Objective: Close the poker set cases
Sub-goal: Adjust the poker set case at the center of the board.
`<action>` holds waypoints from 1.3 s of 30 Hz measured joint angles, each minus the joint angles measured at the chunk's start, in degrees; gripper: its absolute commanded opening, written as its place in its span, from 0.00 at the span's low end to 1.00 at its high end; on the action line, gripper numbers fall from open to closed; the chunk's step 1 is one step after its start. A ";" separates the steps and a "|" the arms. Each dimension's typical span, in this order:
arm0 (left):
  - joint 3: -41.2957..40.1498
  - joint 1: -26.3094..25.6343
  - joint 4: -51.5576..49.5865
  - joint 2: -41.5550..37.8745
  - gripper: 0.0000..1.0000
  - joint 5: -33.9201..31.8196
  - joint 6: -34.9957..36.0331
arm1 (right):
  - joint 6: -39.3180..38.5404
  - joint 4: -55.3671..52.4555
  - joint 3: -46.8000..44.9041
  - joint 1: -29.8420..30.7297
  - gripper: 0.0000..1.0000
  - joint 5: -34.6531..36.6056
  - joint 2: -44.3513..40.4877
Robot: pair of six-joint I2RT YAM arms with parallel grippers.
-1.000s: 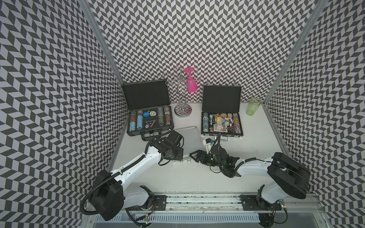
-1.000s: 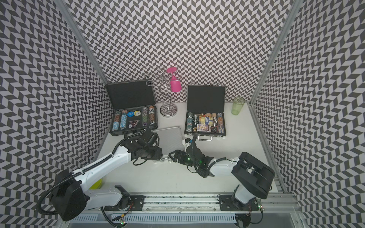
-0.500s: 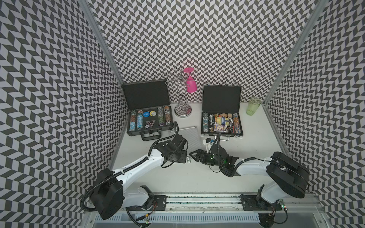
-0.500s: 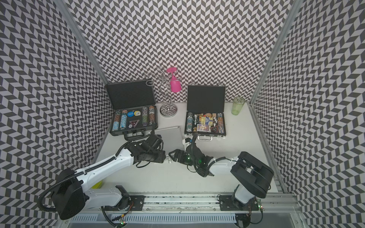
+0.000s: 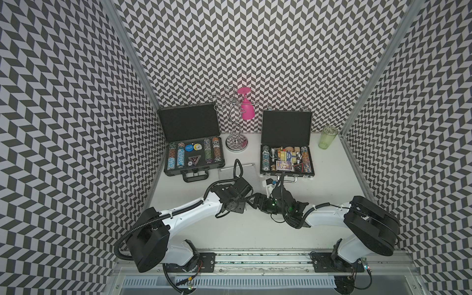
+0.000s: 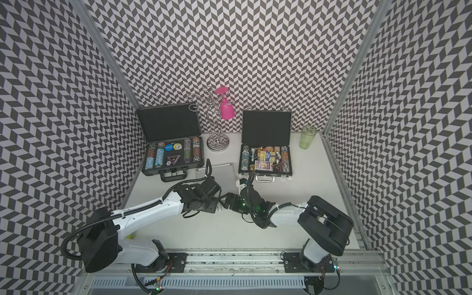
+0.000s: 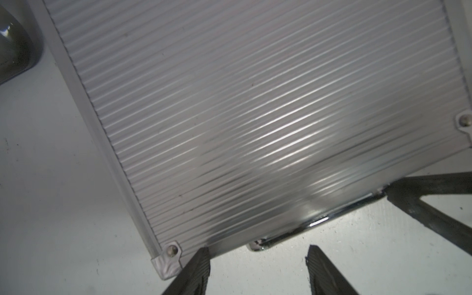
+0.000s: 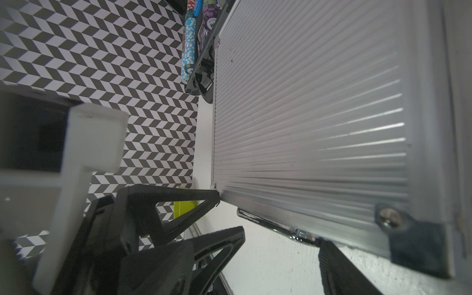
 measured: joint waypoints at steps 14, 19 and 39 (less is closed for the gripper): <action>3.13 0.07 -1.53 0.13 0.68 2.05 3.04 | 0.02 -0.33 0.00 -0.72 0.78 -1.09 1.22; 4.02 0.50 -1.53 0.96 0.67 1.53 3.78 | 0.02 -0.37 0.00 -0.72 0.77 -1.18 1.22; 5.92 14.58 6.05 3.85 0.51 6.10 4.52 | -5.03 -6.73 -6.03 3.63 0.89 1.92 -8.41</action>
